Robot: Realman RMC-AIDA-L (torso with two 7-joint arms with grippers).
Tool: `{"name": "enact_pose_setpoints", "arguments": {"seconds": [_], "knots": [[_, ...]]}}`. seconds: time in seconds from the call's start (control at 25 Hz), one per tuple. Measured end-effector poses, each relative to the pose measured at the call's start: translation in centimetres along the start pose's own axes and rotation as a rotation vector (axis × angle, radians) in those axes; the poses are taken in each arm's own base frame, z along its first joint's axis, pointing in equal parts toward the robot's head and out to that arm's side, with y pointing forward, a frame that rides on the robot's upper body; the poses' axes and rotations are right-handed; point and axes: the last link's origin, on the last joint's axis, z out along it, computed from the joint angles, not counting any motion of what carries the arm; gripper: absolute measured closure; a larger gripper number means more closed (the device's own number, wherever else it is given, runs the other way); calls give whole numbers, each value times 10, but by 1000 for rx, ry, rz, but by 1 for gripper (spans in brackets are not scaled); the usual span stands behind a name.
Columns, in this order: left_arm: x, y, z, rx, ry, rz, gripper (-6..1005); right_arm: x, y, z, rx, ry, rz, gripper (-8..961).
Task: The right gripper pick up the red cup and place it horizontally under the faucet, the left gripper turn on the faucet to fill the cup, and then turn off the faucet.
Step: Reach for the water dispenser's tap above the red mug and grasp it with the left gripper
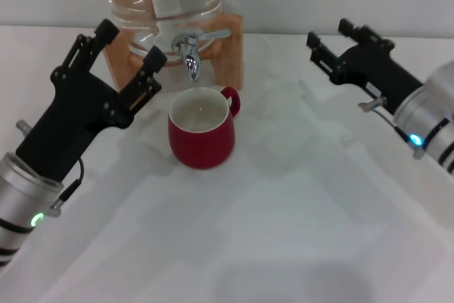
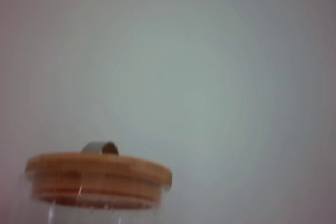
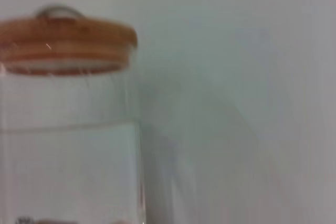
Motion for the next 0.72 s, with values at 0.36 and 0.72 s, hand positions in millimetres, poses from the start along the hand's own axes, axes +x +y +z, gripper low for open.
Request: {"name": "enact_pose_setpoints", "arguments": {"seconds": [0.36,0.72], "knots": [[10,-7,20,8,62,1,138,-2,-9,-24,25,-88,-88,317],[-2,-11,59,-37,-40,-177,138,1,-13,-29,37,-76,-97,317]]}}
